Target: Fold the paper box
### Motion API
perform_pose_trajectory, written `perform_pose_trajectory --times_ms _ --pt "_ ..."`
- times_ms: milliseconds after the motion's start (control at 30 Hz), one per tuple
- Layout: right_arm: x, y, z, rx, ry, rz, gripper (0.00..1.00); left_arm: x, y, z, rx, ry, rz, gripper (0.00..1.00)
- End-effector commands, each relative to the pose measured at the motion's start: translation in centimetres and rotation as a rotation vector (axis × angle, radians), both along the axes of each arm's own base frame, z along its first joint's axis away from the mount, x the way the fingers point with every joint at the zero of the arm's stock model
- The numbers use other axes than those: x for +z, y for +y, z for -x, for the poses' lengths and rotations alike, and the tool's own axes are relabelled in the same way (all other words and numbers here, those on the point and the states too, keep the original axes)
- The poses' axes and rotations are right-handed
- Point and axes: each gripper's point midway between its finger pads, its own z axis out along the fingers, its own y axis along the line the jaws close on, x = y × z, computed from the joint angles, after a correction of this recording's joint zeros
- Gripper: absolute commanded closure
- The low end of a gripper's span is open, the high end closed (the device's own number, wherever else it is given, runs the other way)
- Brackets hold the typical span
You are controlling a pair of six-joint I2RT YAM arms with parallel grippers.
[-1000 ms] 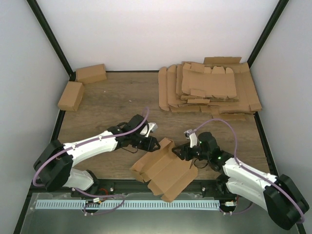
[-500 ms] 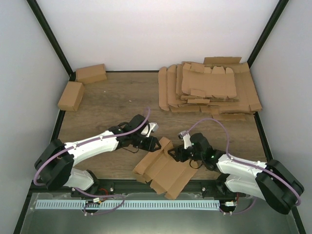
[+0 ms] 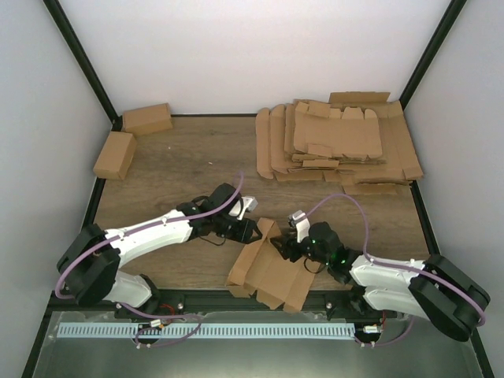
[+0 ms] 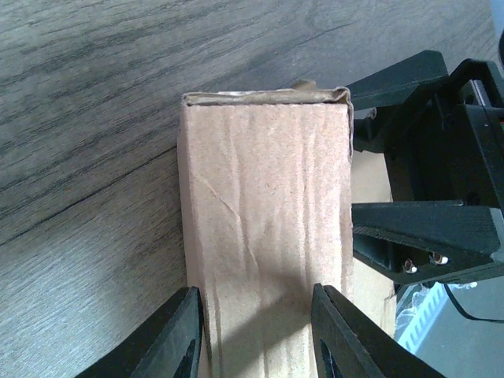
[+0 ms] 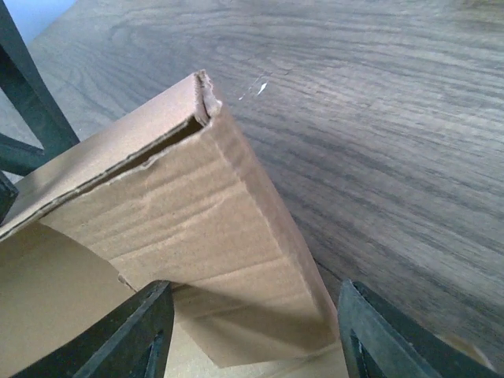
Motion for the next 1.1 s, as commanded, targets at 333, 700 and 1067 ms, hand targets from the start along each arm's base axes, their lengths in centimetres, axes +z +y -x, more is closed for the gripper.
perform_pose_trajectory --times_ms 333,700,1067 --pt "0.5 0.7 -2.7 -0.042 -0.143 0.03 0.42 0.5 -1.4 -0.2 -0.027 -0.003 0.026 0.59" --pt "-0.2 1.2 -4.2 -0.105 -0.142 0.01 0.47 0.2 -1.7 -0.3 -0.029 0.002 0.017 0.59" --pt "-1.7 0.4 -5.2 -0.194 -0.103 0.026 0.57 1.1 -1.3 -2.1 0.065 -0.078 -0.01 0.42"
